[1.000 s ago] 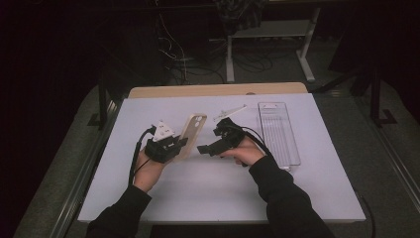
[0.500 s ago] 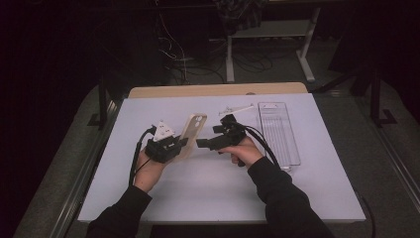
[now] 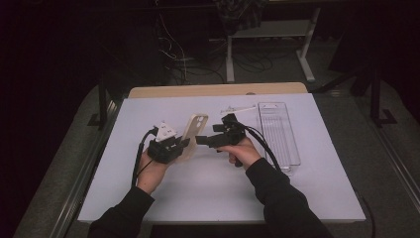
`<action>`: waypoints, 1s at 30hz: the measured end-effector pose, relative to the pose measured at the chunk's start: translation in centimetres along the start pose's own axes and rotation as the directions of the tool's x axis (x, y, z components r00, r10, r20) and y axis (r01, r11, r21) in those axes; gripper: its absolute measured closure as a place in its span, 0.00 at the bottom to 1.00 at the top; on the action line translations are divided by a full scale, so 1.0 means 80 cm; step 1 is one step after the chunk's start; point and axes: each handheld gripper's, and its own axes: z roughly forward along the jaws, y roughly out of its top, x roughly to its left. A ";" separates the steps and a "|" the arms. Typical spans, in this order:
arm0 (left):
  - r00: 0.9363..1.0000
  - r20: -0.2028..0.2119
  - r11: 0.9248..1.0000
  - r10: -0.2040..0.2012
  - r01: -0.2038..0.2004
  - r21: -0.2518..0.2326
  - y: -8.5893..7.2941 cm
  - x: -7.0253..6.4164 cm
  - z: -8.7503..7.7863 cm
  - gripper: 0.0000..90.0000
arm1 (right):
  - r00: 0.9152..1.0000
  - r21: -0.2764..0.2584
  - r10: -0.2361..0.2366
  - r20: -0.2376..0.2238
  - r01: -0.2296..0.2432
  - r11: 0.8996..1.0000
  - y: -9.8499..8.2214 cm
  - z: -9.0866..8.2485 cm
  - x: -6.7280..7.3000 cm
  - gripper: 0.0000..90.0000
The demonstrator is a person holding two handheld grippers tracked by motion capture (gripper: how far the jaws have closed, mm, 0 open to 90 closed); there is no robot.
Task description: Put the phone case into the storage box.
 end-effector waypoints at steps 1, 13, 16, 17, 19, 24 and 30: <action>1.000 -0.002 1.000 -0.011 0.011 -0.011 0.000 -0.002 0.001 0.89 | 1.000 -0.003 0.004 -0.001 -0.004 1.000 0.000 0.000 0.000 0.00; 1.000 -0.003 1.000 -0.001 0.001 -0.013 0.003 -0.012 0.001 0.89 | 1.000 -0.025 0.005 -0.001 -0.005 1.000 0.001 -0.001 0.001 0.00; 1.000 -0.002 1.000 0.004 -0.004 -0.015 0.003 -0.015 0.001 0.89 | 1.000 -0.028 0.011 -0.002 -0.011 1.000 0.002 -0.002 0.001 0.00; 1.000 -0.001 1.000 0.005 -0.005 -0.015 0.004 -0.016 0.001 0.89 | 1.000 -0.029 0.014 -0.002 -0.014 0.999 0.002 -0.002 0.001 0.00; 1.000 -0.003 1.000 0.007 -0.007 -0.011 0.004 -0.017 0.001 0.89 | 1.000 -0.034 0.015 -0.006 -0.016 0.999 0.002 -0.002 0.001 0.00; 1.000 -0.001 1.000 -0.002 0.002 -0.023 0.003 -0.022 0.004 0.89 | 1.000 -0.052 0.017 -0.011 -0.017 0.998 0.003 -0.004 0.001 0.00; 1.000 0.004 1.000 0.021 -0.021 -0.018 0.005 -0.027 0.004 0.89 | 0.999 -0.061 0.037 -0.010 -0.037 0.997 0.003 -0.004 0.001 0.00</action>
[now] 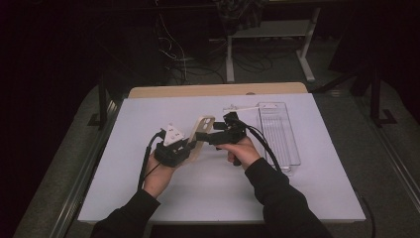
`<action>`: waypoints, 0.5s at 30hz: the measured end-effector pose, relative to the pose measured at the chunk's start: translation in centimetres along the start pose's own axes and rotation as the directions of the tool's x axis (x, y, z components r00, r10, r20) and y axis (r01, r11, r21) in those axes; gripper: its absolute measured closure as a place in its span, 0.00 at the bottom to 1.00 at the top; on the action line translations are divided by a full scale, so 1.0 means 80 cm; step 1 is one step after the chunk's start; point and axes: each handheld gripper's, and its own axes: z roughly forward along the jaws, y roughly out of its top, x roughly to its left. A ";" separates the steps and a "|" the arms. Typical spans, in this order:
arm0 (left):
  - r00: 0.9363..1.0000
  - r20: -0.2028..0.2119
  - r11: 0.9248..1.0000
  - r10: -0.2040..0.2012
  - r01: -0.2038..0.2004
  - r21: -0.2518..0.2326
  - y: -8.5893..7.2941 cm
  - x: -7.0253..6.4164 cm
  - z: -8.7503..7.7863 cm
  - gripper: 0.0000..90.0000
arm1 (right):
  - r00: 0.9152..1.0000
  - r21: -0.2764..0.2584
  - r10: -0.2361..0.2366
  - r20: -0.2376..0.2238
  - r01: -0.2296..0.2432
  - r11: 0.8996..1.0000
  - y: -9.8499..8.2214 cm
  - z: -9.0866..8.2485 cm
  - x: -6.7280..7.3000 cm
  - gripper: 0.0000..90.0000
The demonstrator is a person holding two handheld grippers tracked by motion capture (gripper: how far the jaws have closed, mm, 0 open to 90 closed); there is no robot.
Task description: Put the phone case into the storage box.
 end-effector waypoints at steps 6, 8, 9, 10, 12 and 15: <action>1.000 0.002 1.000 -0.001 0.001 -0.013 0.001 -0.007 0.001 0.88 | 1.000 -0.004 0.004 0.001 -0.004 1.000 -0.001 0.001 0.000 0.00; 1.000 0.001 1.000 0.001 -0.001 -0.018 0.002 -0.009 0.002 0.88 | 1.000 -0.002 0.005 0.004 -0.005 1.000 -0.001 0.002 0.000 0.00; 1.000 0.001 1.000 0.004 -0.004 -0.018 0.002 -0.009 0.001 0.88 | 1.000 -0.002 0.005 0.005 -0.005 1.000 -0.001 0.002 0.000 0.00; 1.000 -0.004 1.000 0.012 -0.012 -0.012 0.002 -0.009 0.001 0.89 | 1.000 -0.002 0.006 0.004 -0.006 1.000 -0.001 0.002 0.000 0.00; 1.000 -0.002 0.999 -0.008 0.008 -0.037 0.003 -0.013 0.002 0.88 | 1.000 -0.004 0.008 0.004 -0.008 1.000 -0.001 0.003 0.000 0.00; 1.000 0.000 1.000 0.005 -0.005 -0.031 0.003 -0.015 0.003 0.89 | 1.000 -0.009 0.013 0.001 -0.013 1.000 -0.002 0.004 0.001 0.00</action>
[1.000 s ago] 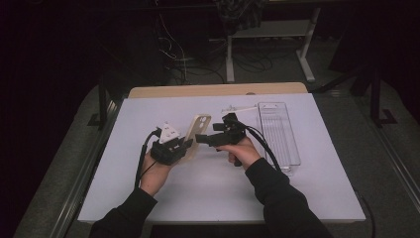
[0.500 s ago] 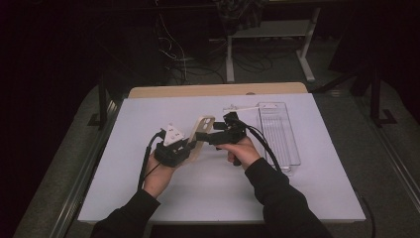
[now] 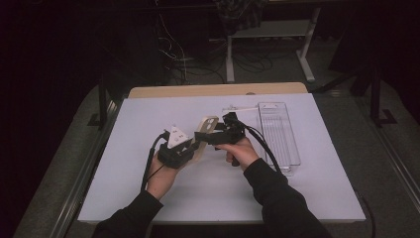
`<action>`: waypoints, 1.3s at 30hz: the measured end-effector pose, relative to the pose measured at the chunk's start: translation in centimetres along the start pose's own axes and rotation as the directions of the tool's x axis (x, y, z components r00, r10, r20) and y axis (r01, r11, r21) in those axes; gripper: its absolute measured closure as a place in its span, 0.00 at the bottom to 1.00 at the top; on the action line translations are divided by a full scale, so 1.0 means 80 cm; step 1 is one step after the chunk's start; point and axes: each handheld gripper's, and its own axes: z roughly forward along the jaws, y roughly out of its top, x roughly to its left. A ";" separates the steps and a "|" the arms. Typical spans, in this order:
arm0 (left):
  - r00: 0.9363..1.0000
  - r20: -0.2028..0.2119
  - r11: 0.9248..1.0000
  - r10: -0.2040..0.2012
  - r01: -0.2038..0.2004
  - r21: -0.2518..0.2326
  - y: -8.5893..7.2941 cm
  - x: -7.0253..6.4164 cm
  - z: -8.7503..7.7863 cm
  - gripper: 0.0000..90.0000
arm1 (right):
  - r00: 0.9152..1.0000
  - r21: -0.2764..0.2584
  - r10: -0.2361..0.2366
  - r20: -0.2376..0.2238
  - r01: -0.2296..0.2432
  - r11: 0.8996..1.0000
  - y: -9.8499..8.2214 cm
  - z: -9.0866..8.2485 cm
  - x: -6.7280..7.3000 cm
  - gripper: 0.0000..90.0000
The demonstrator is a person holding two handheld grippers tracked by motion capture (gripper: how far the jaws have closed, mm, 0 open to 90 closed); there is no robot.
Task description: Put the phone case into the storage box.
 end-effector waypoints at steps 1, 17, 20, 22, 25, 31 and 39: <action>1.000 0.001 1.000 0.012 -0.012 0.011 0.000 0.000 -0.001 0.88 | 1.000 -0.002 0.001 0.000 -0.001 1.000 0.000 0.000 0.000 0.00; 1.000 0.014 1.000 0.017 -0.017 0.004 0.000 -0.008 0.002 0.88 | 1.000 -0.013 0.030 0.003 -0.030 0.999 0.000 0.000 -0.002 0.00; 1.000 0.014 1.000 0.017 -0.017 0.004 0.000 -0.009 0.002 0.88 | 0.999 -0.010 0.032 0.003 -0.032 0.999 0.001 0.000 -0.002 0.00; 1.000 0.014 1.000 0.020 -0.020 0.007 0.000 -0.009 0.002 0.88 | 1.000 -0.006 0.030 0.006 -0.029 1.000 0.001 0.000 -0.002 0.00; 1.000 0.014 1.000 0.023 -0.023 -0.004 0.000 -0.009 0.003 0.88 | 1.000 -0.008 0.031 0.004 -0.031 0.999 0.001 0.000 -0.003 0.00; 1.000 0.012 1.000 0.023 -0.023 -0.002 0.000 -0.008 0.002 0.88 | 0.999 -0.010 0.036 0.014 -0.035 0.999 0.002 -0.002 -0.002 0.03; 1.000 0.018 1.000 0.009 -0.008 -0.006 -0.001 -0.008 0.003 0.88 | 0.999 -0.010 0.033 0.015 -0.033 0.999 0.001 -0.003 -0.002 0.05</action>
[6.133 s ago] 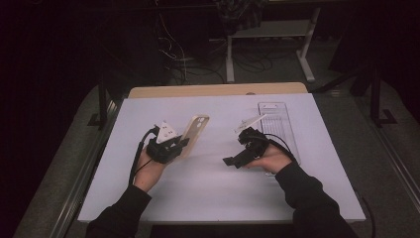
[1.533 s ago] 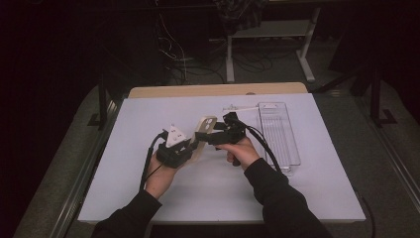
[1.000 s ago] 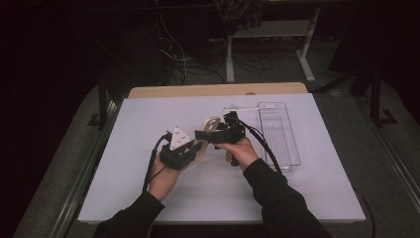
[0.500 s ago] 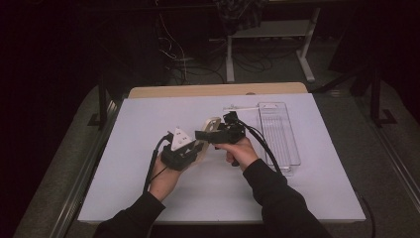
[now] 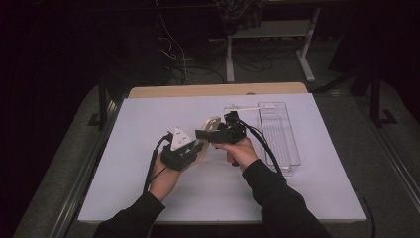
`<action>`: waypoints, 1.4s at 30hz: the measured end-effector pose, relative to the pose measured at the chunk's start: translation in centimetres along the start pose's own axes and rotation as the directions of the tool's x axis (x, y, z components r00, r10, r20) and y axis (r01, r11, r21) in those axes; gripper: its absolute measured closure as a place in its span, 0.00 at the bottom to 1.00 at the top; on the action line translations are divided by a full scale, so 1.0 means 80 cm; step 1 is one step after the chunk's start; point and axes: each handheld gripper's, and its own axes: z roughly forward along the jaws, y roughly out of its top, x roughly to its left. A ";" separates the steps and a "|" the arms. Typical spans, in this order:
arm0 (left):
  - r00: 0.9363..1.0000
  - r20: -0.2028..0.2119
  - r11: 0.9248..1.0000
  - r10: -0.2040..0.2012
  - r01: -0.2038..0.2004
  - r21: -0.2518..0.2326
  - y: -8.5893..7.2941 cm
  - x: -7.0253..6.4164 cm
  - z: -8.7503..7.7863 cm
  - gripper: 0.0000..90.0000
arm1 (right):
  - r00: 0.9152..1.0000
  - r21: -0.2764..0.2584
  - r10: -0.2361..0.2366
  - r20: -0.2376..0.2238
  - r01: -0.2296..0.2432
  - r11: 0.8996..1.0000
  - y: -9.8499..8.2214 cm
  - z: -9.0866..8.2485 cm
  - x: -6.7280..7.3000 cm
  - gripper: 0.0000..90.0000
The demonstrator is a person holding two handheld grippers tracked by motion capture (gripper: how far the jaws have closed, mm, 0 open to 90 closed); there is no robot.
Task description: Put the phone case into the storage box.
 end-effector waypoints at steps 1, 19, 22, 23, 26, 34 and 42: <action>1.000 -0.001 1.000 0.010 -0.010 0.001 0.000 0.001 0.000 0.88 | 1.000 0.000 0.002 0.001 -0.002 1.000 0.000 0.000 0.000 0.05; 1.000 0.006 1.000 0.014 -0.014 0.025 -0.001 0.000 0.003 0.68 | 1.000 0.002 -0.005 0.019 0.005 1.000 -0.001 0.001 -0.001 0.08; 1.000 -0.001 0.999 0.013 -0.013 0.037 -0.001 0.001 0.002 0.57 | 1.000 0.002 -0.001 0.022 0.001 1.000 0.000 -0.001 -0.001 0.08; 1.000 -0.001 0.999 0.015 -0.015 0.034 -0.001 0.001 0.002 0.54 | 1.000 0.000 -0.006 0.023 0.006 1.000 0.000 -0.002 -0.001 0.08; 1.000 0.001 0.999 0.023 -0.023 0.028 0.000 0.003 0.001 0.41 | 0.999 -0.003 -0.010 0.031 0.010 1.000 0.001 -0.003 -0.002 0.08; 0.998 0.056 0.997 0.032 -0.036 0.074 -0.001 0.015 -0.013 0.15 | 0.999 -0.007 -0.007 0.036 0.007 1.000 0.003 -0.007 -0.003 0.09; 0.991 0.133 0.993 -0.003 -0.013 0.116 -0.019 0.038 -0.028 0.00 | 0.999 -0.019 -0.010 0.042 0.010 1.000 0.005 -0.011 -0.005 0.09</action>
